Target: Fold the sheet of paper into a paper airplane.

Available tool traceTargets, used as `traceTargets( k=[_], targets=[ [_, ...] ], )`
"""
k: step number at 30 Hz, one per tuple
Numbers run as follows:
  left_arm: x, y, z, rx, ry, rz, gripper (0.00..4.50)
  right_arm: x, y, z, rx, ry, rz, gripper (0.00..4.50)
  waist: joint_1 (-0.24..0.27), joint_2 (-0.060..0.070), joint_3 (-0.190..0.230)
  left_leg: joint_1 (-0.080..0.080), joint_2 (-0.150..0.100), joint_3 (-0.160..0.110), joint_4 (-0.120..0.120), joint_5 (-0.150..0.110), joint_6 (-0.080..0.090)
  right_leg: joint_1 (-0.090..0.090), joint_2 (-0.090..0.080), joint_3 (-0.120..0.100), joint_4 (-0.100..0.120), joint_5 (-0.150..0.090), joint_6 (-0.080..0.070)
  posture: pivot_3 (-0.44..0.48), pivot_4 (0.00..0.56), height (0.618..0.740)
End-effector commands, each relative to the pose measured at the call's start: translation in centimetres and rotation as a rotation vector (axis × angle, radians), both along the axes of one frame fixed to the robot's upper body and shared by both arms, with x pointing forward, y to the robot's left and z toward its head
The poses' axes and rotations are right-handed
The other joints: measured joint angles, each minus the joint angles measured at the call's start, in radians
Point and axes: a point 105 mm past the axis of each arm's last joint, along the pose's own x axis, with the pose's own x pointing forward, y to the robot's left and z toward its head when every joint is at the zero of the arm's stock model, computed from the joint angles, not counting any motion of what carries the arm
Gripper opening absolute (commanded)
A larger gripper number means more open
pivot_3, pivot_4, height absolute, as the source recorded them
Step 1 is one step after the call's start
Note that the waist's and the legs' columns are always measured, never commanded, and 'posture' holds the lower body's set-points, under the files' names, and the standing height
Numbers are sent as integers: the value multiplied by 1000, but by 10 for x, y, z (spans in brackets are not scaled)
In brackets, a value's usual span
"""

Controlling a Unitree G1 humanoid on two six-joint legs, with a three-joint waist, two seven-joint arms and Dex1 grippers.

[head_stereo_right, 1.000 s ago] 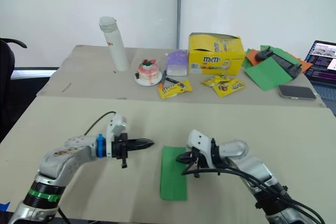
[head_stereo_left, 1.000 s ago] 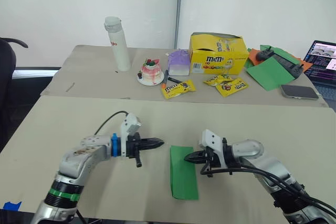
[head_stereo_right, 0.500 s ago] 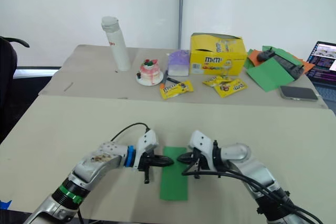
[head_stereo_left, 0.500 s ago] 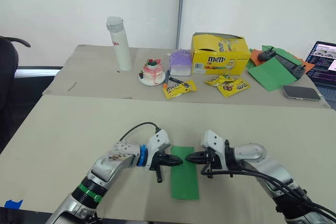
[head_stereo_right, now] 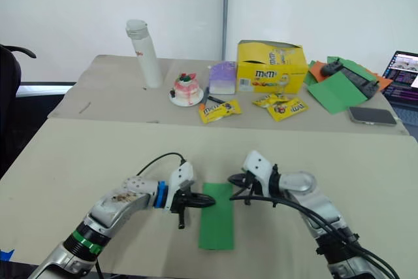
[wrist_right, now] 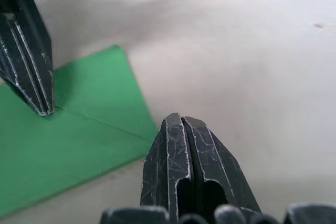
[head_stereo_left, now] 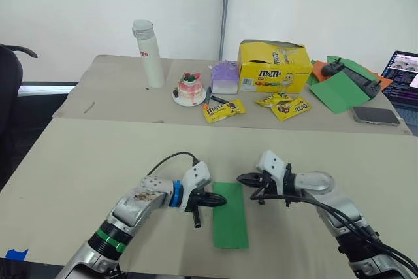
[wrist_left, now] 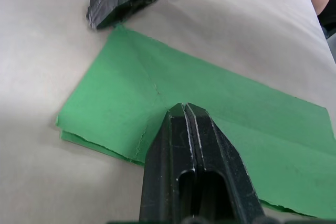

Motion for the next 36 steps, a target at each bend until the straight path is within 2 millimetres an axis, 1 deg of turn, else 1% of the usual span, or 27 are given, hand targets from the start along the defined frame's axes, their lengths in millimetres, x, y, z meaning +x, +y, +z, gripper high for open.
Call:
traceTargets(
  k=[1, 5, 9, 14, 16, 21, 25, 28, 31, 33, 36],
  targets=[
    [-2, 2, -2, 13, 8, -5, 0, -11, 6, 24, 78, -42, 83, 64, 0, 0, 0, 0, 0, 0, 0, 0, 0, 0, 0, 0, 0, 0, 0, 0, 150, 740],
    [-3, 0, -3, 14, 6, -16, 0, -24, 1, 1, -27, -6, 123, 64, 4, 0, 0, 0, 0, 0, 0, 0, 0, 0, 0, -1, 0, 0, 0, 0, 150, 740],
    [-3, 1, -3, 18, 2, -22, 0, -42, 2, -13, -41, 39, 160, 64, 3, 1, 0, -1, 0, 0, 0, 0, 0, 0, 0, 0, -1, 0, 0, 0, 150, 740],
    [-2, 1, -4, 17, 6, -30, 0, -70, -6, -32, -108, 151, 240, 64, 4, 1, 0, 0, 0, 0, 0, 0, 0, 0, 0, 0, -1, 0, 0, 0, 150, 740],
    [-2, 1, -4, 15, 9, -33, 0, -78, -8, -36, -129, 174, 275, 64, 4, 1, 0, 0, 0, 0, 0, 0, 0, 0, 0, 0, -1, 0, 0, 0, 150, 740],
    [-1, 4, -3, 1, 20, -15, 0, -91, -7, -34, -163, 199, 341, 64, 5, 1, 0, 0, 0, 0, 0, 0, 1, 1, 0, -1, -1, 0, 0, 0, 150, 740],
    [0, 8, -4, -3, 27, 0, 0, -95, -6, -30, -178, 191, 366, 64, 5, 1, 0, 0, 0, 0, 0, -1, 1, 1, 0, -1, -2, 0, 0, 0, 150, 740],
    [2, 5, -4, -12, 27, 1, 0, -89, -4, -23, -194, 138, 360, 64, 5, 1, 0, 0, 0, 0, 0, -1, 1, 1, 0, -1, -2, 0, 0, 0, 150, 740],
    [1, 2, -3, -21, 28, -5, 0, -77, -2, -7, -191, 81, 346, 64, 5, 0, 0, 0, 0, 0, 0, -1, 1, 1, 0, -1, -2, 0, 0, 0, 150, 740],
    [0, 3, -3, -28, 37, -6, 0, -76, 0, 2, -214, 48, 372, 64, 6, 1, 0, 0, 0, 0, 0, -1, 1, 0, 0, -1, -2, 0, 0, 0, 150, 740],
    [-1, 4, -3, -31, 44, -17, 0, -74, 7, 13, -199, 7, 378, 64, 6, 1, 0, -1, 0, -1, 0, -1, 1, 0, 0, -1, -2, 0, 0, 0, 150, 740]
  ],
)
